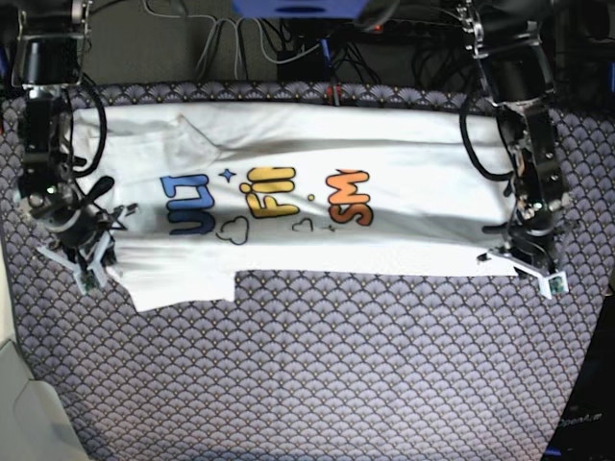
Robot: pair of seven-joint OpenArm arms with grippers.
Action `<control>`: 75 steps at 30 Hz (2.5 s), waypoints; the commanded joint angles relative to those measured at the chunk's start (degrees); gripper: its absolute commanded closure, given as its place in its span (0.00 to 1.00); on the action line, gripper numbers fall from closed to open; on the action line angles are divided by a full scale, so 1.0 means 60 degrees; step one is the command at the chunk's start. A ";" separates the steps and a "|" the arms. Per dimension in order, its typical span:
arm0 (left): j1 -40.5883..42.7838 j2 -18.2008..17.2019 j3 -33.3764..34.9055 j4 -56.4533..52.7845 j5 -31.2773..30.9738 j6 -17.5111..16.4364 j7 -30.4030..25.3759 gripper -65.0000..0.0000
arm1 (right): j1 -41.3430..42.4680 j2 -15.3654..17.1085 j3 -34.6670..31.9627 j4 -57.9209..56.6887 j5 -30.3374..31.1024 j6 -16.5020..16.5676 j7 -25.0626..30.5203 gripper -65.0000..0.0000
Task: Fold the T-shirt properly
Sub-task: 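Lift the hem with both grippers and fold it over toward the collar, then regrasp the loose hem corner with the right gripper and tuck it in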
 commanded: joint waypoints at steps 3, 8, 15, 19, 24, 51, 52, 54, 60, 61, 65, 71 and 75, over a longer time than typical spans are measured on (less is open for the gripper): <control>0.0386 -0.0087 -0.0060 0.0788 0.0049 0.0056 -0.0215 0.99 | -0.0706 0.0147 0.0465 0.1153 0.0082 -0.0061 0.0176 1.00; 0.1441 0.0191 -0.0074 0.2106 0.0049 0.0085 -0.0215 0.99 | -0.1805 0.0147 0.0773 0.2355 0.0082 -0.0061 0.0176 1.00; 0.2994 0.0440 -0.0089 0.3557 0.0049 0.0085 -0.0215 0.99 | -0.3138 0.0147 0.0773 0.3205 0.0082 -0.0061 0.0264 1.00; 0.3654 0.0411 -0.0104 0.3879 0.0049 0.0085 -0.0215 0.99 | -0.3695 0.0147 0.0773 0.3483 0.0082 -0.0061 0.0279 1.00; 0.3932 0.0425 -0.0778 0.3953 0.0049 0.0041 -0.0215 0.99 | -0.4061 0.0162 0.1051 0.3527 0.0082 -0.0046 0.0279 1.00; 0.4035 0.0352 -0.0939 0.2942 0.0049 0.0027 -0.0215 0.64 | -0.4852 0.0133 0.1388 0.3468 0.0082 -0.0031 0.0176 1.00; 0.4035 0.0352 -0.0939 0.2942 0.0049 0.0027 -0.0215 0.57 | -0.4867 0.0147 0.1388 0.3468 0.0082 -0.0031 0.0176 0.98; 0.4035 0.0352 -0.0939 0.2927 0.0049 0.0027 -0.0215 0.48 | -0.4867 0.0147 0.1388 0.3468 0.0097 -0.0031 0.0147 0.90; 0.4005 0.0352 -0.0924 0.2927 0.0049 0.0027 -0.0215 0.48 | -0.4867 0.0147 0.1359 0.3498 0.0097 0.0247 -0.0161 0.68; 0.3961 0.0352 -0.0924 0.2927 0.0049 0.0027 -0.0215 0.48 | -0.4867 0.0147 0.1388 0.3512 0.0097 0.0628 -0.0175 0.63; 0.3888 0.0338 -0.0939 0.2927 0.0049 0.0027 -0.0215 0.48 | -0.4867 0.0177 0.1535 0.3527 0.0038 0.1346 -0.0175 0.55; 0.3888 0.0338 -0.0939 0.2942 0.0049 0.0027 -0.0215 0.48 | -0.4955 0.0177 0.2883 0.3542 0.0097 0.1434 -0.0132 0.55; 0.3888 0.0338 -0.0924 0.2927 0.0049 0.0027 -0.0215 0.48 | -0.4530 0.0191 0.3439 0.3542 0.0097 0.1873 -0.0146 0.56</control>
